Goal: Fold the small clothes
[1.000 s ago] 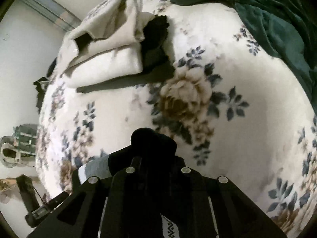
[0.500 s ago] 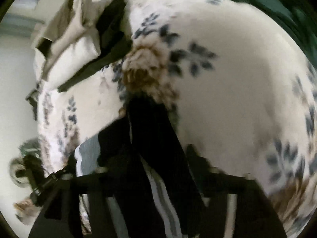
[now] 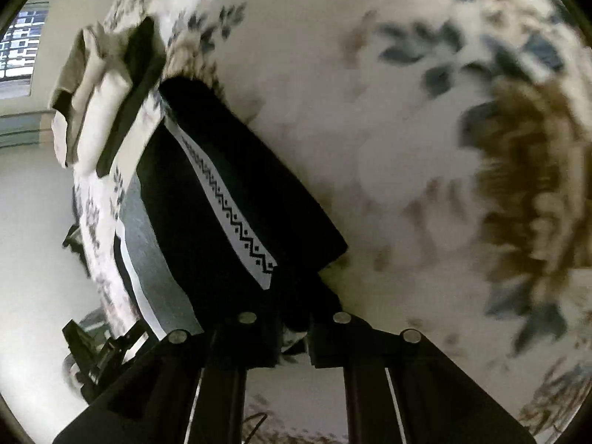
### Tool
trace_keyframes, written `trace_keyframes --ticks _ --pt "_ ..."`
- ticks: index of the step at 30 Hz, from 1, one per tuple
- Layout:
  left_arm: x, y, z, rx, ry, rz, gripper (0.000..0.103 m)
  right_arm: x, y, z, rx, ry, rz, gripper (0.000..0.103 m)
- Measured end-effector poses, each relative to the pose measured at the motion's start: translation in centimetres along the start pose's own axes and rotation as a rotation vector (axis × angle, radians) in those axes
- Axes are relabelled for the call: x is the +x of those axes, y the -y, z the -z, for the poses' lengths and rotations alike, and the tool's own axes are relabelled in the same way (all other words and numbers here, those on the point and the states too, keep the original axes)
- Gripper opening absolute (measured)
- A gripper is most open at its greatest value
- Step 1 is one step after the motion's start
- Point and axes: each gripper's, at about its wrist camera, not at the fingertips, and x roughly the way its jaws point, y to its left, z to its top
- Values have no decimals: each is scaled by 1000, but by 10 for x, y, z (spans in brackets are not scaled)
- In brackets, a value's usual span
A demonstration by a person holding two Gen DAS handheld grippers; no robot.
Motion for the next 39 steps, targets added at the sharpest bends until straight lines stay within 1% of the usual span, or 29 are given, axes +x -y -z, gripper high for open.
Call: trace_keyframes --ticks 1,2,4,6,7,8,10,11,12,13,14,17,19,20,21,22,23,24,26,27,28,29,30,31,32,35,37,38,39 --pt "0 3 -2 8 2 -1 80 -2 4 1 13 4 3 9" --pt "1 6 -8 10 4 5 80 2 8 2 23 -27 -12 9" --pt "7 11 -20 -3 2 39 80 12 20 1 69 -88 -33 10" --pt "17 7 -39 -66 -3 70 80 19 29 0 116 -138 -47 18" --pt "24 4 -48 -105 -12 95 80 19 32 0 130 -147 -51 23" --pt "32 1 -56 -143 -28 131 80 17 35 0 137 -141 -54 32" --pt "46 1 -72 -175 -46 204 80 13 38 2 143 -118 -71 36" --pt "47 1 -78 -176 -27 222 80 13 39 2 141 -119 -81 36" --pt "47 2 -80 -171 -8 241 70 15 39 4 138 -128 -84 36" --pt "46 4 -84 -162 6 276 36 17 40 4 137 -137 -90 36" --pt "45 8 -88 -154 -3 323 27 19 40 6 139 -140 -98 36" --pt "35 13 -91 -118 21 319 27 22 39 7 146 -149 -98 36" --pt "38 10 -91 -132 5 350 29 18 41 8 151 -136 -102 36" --pt "42 6 -91 -155 -16 370 31 17 40 9 155 -135 -106 36" --pt "49 1 -92 -190 -43 400 39 16 41 10 158 -133 -111 36" --pt "54 -2 -93 -216 -52 426 41 15 41 10 159 -132 -113 36" --pt "61 -6 -94 -262 -57 464 42 13 43 12 160 -130 -111 36" --pt "66 -7 -95 -290 -56 483 42 14 41 12 161 -131 -114 36" --pt "69 -6 -96 -315 -34 499 42 15 40 15 169 -130 -129 36" --pt "67 -2 -96 -308 7 485 39 16 40 18 172 -132 -137 36" --pt "66 1 -97 -297 30 472 20 17 40 21 173 -131 -148 36" --pt "67 3 -97 -291 34 458 16 18 40 23 173 -129 -157 44" --pt "69 1 -98 -306 33 461 16 20 40 26 174 -126 -170 51" --pt "71 -3 -99 -328 27 471 15 22 40 29 176 -127 -186 66" --pt "72 -9 -100 -366 24 485 14 25 41 33 185 -131 -224 74" --pt "57 -29 -106 -368 38 485 13 37 46 43 207 -156 -283 77" --pt "48 -33 -103 -348 16 466 17 47 50 49 240 -173 -302 77" --pt "43 -34 -100 -326 -4 445 19 50 53 52 264 -169 -319 77" --pt "38 -33 -95 -295 -19 419 26 52 54 54 279 -167 -339 77"
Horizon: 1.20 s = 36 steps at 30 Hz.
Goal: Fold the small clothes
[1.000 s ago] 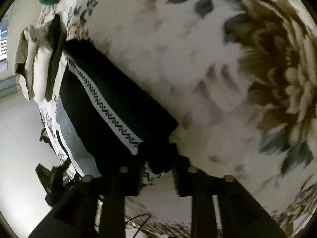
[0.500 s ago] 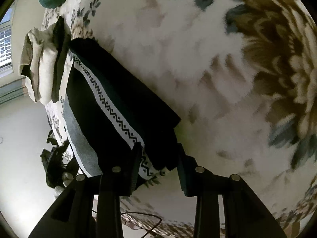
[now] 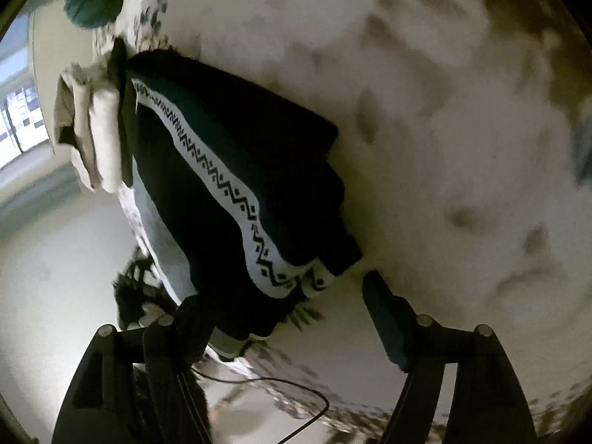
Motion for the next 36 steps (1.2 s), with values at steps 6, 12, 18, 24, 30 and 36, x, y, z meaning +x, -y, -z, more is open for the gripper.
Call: trace_keyframes --ticks 6,12,18,24,30,36 --pt "-20 4 48 197 -2 -229 72 -17 -9 11 3 170 -110 43" --pt "-19 -18 85 183 -18 -309 75 -33 -21 11 -51 229 136 9" --pt "-16 -20 101 145 -34 -157 75 -35 -4 5 46 116 -31 48" --pt "18 -8 99 136 -79 66 75 22 6 12 -9 -4 -149 94" --pt "50 5 85 156 -108 116 83 59 -4 5 -36 31 -272 100" --pt "55 8 80 147 -140 157 88 88 -29 -2 -42 16 -346 100"
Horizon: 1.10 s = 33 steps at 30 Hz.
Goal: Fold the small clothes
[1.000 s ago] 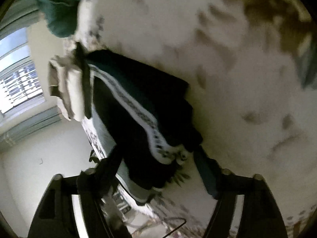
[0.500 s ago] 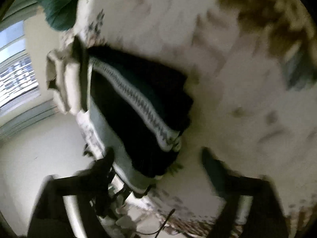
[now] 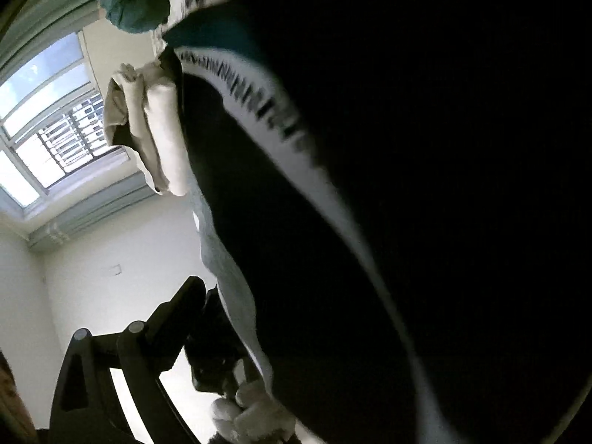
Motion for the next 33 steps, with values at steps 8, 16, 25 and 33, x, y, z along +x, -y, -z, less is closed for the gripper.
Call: trace_keyframes --ticks 8,16,25,33 --pt "-21 33 -8 61 65 57 38 11 -27 10 -27 91 30 39" --pt "-65 113 -48 196 62 107 36 -4 -115 29 -146 203 53 33" --pt "-115 253 -180 350 69 210 36 -17 -301 23 -320 364 -25 33" --pt "-100 293 -334 453 32 133 36 72 -420 -59 -409 478 -71 33"
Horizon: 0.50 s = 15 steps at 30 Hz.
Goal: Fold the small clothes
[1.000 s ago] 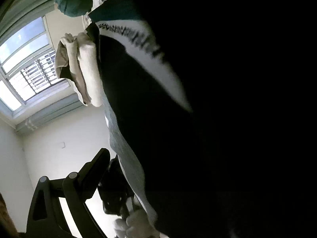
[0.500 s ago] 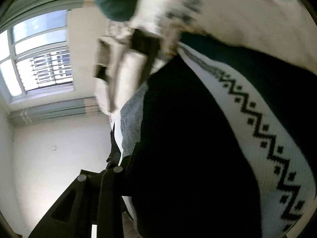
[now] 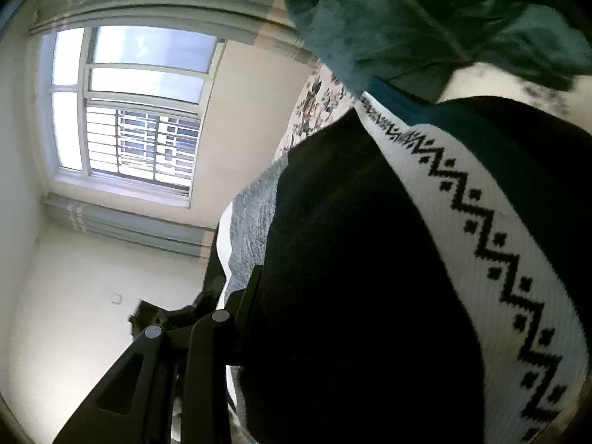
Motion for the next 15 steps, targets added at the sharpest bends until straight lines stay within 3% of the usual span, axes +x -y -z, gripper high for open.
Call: trace_keyframes --ticks 5,9,11,12,13,15 --pt "26 -78 -10 -78 -80 -112 38 102 15 -3 -21 -39 102 33" --pt "31 -131 -9 -206 -124 -121 50 155 36 2 -52 -134 189 39" --pt "22 -133 -5 -201 -133 -102 53 165 44 2 -48 -220 192 45" --pt "17 -129 -3 -169 -127 -137 62 164 45 1 -53 -240 190 47" --pt "11 -122 1 -133 -114 -193 69 159 42 0 -72 -258 211 57" --pt "1 -111 6 -91 -97 -269 71 149 36 -2 -116 -260 278 69"
